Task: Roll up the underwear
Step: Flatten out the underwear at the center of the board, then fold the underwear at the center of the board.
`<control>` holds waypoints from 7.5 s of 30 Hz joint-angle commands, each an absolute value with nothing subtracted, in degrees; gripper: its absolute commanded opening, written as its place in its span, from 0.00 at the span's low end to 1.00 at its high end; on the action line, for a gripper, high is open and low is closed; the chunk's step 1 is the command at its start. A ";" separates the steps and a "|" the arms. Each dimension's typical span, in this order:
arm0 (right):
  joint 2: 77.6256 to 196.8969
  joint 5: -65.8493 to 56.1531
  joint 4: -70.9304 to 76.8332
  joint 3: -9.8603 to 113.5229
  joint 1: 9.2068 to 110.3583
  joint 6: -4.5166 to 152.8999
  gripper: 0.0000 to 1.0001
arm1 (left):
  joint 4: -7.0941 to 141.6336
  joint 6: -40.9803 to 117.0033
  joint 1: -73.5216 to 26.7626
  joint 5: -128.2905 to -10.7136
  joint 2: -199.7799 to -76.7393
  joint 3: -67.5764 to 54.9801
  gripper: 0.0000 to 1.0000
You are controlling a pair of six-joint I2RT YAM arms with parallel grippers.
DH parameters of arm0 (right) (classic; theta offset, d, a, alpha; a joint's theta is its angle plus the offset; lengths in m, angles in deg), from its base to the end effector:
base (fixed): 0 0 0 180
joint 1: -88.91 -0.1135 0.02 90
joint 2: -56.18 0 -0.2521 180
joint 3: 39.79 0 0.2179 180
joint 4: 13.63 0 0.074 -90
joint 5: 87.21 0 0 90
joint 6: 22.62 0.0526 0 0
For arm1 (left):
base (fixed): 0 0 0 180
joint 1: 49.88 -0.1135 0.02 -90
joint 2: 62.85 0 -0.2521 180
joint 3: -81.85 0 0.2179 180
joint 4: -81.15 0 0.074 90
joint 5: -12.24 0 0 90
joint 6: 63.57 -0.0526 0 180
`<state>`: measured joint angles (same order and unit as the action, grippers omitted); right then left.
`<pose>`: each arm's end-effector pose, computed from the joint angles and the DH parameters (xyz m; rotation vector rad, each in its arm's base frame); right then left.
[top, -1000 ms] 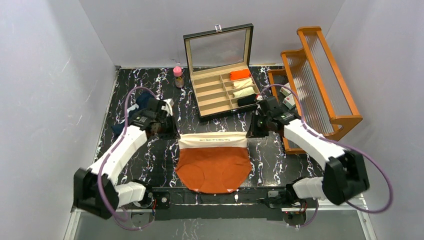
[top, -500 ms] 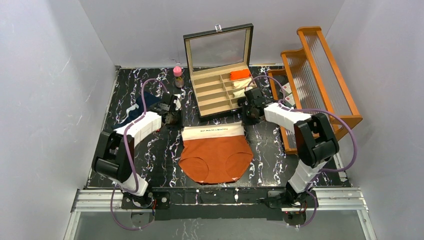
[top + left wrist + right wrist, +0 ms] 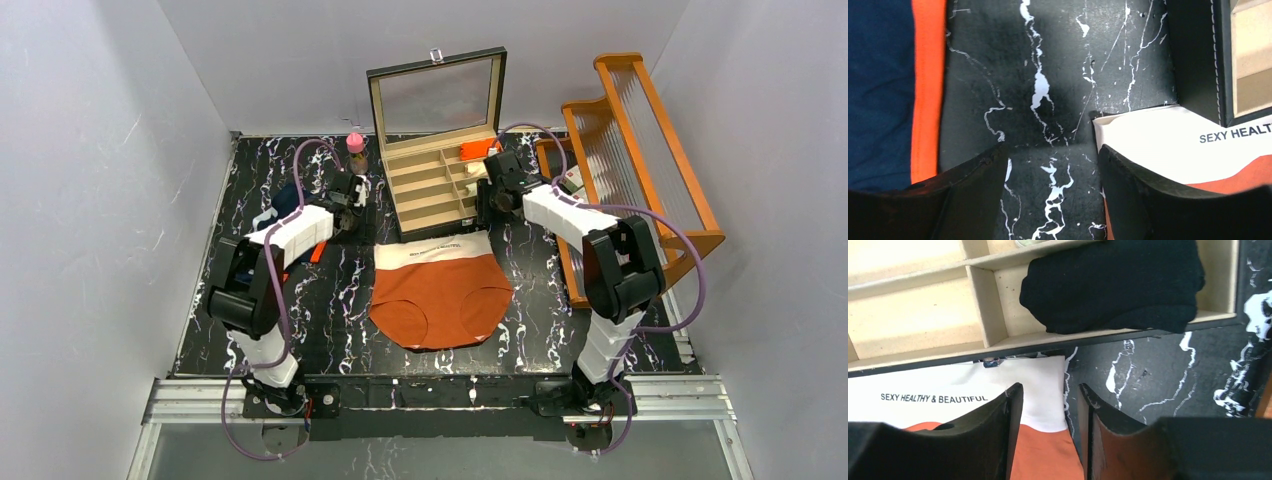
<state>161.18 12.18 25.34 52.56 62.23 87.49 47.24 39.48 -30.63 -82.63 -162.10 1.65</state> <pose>0.3398 0.1612 0.2106 -0.0708 2.4602 0.1546 0.3250 -0.1087 0.1903 0.0994 2.4931 -0.1306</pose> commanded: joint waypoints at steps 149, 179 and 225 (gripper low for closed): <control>143.11 -6.76 23.11 27.62 54.43 90.86 0.60 | 42.02 69.77 -12.61 -88.97 -113.83 36.63 0.91; 143.04 -9.11 16.00 39.98 48.74 106.52 0.67 | 59.71 67.37 -27.20 -67.50 -121.64 45.49 0.48; 195.91 18.82 40.03 101.95 30.29 97.56 0.32 | 60.05 68.77 -27.29 -70.67 -120.46 48.12 0.00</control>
<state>193.65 17.34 38.13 97.22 30.50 98.58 62.68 69.14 -27.16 -69.82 -121.77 47.72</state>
